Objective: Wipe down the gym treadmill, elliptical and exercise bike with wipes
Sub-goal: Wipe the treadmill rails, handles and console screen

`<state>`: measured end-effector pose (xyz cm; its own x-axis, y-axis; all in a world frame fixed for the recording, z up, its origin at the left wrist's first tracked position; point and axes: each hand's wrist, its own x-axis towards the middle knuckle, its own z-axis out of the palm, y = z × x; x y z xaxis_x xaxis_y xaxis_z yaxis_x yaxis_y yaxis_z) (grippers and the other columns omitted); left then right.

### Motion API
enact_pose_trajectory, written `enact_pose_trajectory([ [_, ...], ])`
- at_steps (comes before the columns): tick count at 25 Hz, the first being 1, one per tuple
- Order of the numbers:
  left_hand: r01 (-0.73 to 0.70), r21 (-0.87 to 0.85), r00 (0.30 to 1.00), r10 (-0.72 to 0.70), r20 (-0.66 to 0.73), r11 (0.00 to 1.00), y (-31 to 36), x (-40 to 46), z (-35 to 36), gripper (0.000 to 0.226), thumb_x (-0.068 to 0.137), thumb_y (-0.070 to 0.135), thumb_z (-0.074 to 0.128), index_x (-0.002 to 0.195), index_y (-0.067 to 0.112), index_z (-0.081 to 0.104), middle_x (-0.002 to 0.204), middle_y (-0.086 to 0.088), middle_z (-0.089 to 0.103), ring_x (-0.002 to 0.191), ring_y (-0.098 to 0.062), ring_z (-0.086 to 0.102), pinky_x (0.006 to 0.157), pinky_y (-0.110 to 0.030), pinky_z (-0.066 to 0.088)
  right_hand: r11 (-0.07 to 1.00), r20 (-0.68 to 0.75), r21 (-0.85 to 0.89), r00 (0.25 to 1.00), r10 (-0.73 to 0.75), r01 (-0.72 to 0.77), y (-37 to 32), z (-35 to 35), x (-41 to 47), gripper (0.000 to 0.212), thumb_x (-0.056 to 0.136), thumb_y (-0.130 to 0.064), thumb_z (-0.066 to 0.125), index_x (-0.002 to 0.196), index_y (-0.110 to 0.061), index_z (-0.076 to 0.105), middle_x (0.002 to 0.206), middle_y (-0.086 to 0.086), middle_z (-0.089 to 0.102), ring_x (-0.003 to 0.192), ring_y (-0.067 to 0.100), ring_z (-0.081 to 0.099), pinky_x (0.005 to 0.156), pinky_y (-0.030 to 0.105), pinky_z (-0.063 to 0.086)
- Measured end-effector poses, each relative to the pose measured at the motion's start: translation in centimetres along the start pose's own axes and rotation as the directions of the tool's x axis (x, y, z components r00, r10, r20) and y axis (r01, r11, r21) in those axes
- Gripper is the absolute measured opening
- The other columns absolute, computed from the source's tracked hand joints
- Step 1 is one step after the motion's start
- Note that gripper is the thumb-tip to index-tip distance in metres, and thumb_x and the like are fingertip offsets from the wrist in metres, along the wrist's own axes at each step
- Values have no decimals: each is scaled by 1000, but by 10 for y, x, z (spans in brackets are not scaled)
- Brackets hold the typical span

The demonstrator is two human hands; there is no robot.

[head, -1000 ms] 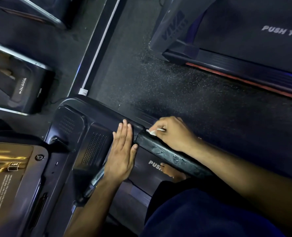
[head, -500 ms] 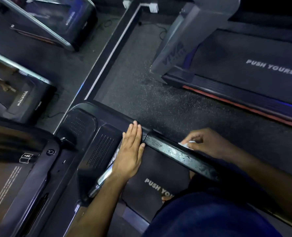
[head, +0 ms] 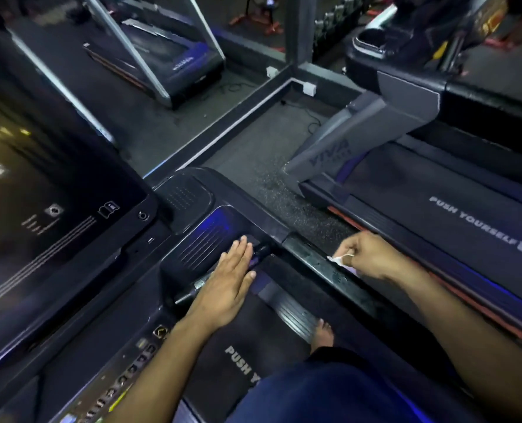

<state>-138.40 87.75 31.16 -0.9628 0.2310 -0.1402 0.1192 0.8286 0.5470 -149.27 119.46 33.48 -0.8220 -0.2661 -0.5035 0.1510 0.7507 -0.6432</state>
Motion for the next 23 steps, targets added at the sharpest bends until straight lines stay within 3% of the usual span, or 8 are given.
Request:
enact_pose_trajectory([
  [3, 54, -73, 997, -57, -44, 996, -2, -30, -6, 68, 104, 57, 19, 161, 22, 10, 167, 14, -5, 151, 6, -12, 125, -23, -6, 954, -38, 285, 995, -89, 96, -48, 18, -37, 17, 92, 0, 65, 84, -11, 76, 73, 3, 73, 63, 5, 65, 64, 24, 55],
  [7, 53, -112, 988, -68, -136, 992, -10, -72, -21, 77, 98, 70, 11, 161, 26, 12, 168, 16, -1, 152, 5, -7, 125, -20, -5, 899, -35, 377, 974, -225, 221, -95, 70, -60, 11, 91, -2, 68, 87, -8, 77, 82, 12, 75, 77, 16, 66, 72, 36, 54],
  [10, 112, -173, 957, -153, -245, 979, -27, -113, -37, 70, 100, 65, 21, 160, 30, 18, 168, 17, 7, 153, 5, 2, 126, -23, 1, 868, -25, 378, 940, -340, 323, -123, 101, -73, 15, 89, 3, 68, 86, -9, 77, 80, 4, 75, 74, 6, 65, 71, 25, 51],
  [13, 164, -212, 902, -234, -364, 963, -48, -153, -50, 65, 102, 60, 28, 160, 31, 21, 167, 19, 12, 153, 4, 6, 127, -26, 5, 818, -21, 420, 905, -425, 394, -147, 123, -84, 14, 87, 5, 70, 81, -6, 76, 78, 12, 74, 69, 7, 64, 66, 16, 49],
  [19, 356, -319, 751, -472, -461, 878, -67, -234, -66, 60, 104, 47, 40, 160, 32, 24, 164, 24, 13, 149, 13, 5, 126, -24, 7, 802, 135, 356, 823, -552, 480, -196, 168, -84, 21, 90, 7, 66, 85, -11, 76, 83, 0, 77, 74, 3, 68, 68, 11, 49],
  [23, 442, -365, 649, -572, -501, 820, -72, -269, -60, 59, 105, 46, 42, 160, 32, 24, 161, 29, 11, 148, 16, 5, 126, -23, 8, 783, 256, 299, 745, -617, 545, -213, 188, -73, 23, 90, 2, 69, 85, -19, 78, 86, -2, 77, 80, 10, 72, 71, 16, 51],
])
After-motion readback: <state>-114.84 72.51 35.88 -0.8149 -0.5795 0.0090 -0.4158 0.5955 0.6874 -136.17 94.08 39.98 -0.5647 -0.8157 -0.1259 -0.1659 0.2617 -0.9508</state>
